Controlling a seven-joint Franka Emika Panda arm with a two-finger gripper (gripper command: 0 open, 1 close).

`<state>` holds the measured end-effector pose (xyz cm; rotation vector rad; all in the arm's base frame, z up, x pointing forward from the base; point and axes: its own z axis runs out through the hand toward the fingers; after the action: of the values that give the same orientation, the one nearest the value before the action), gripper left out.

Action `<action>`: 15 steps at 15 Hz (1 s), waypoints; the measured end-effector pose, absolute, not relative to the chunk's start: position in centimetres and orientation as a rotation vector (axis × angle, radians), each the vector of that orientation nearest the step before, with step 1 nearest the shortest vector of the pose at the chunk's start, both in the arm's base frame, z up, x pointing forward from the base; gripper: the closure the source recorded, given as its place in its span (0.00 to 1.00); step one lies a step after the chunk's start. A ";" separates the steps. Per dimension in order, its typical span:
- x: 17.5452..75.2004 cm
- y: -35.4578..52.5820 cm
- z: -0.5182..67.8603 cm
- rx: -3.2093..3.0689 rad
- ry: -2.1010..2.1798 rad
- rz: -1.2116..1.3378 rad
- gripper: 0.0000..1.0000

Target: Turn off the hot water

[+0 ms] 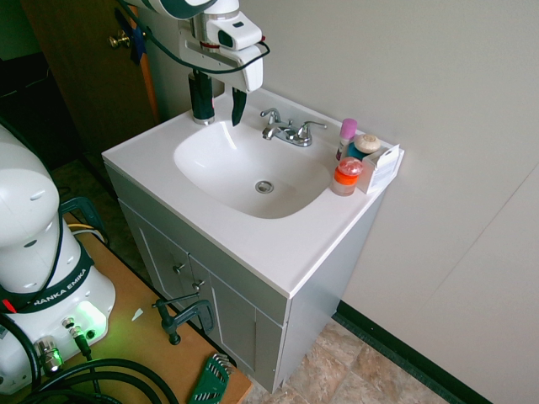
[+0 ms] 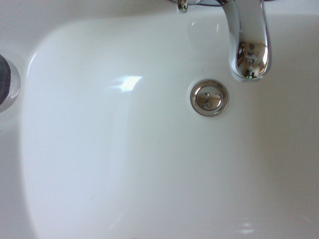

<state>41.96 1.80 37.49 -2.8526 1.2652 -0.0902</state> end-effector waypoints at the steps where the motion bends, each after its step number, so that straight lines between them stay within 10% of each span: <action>1: 42.0 1.8 37.5 -2.853 1.265 -0.090 0.00; 15: 51.6 3.7 33.1 -2.960 1.508 -0.568 0.00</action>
<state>51.57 3.68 33.12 -2.9596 1.5083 -0.5685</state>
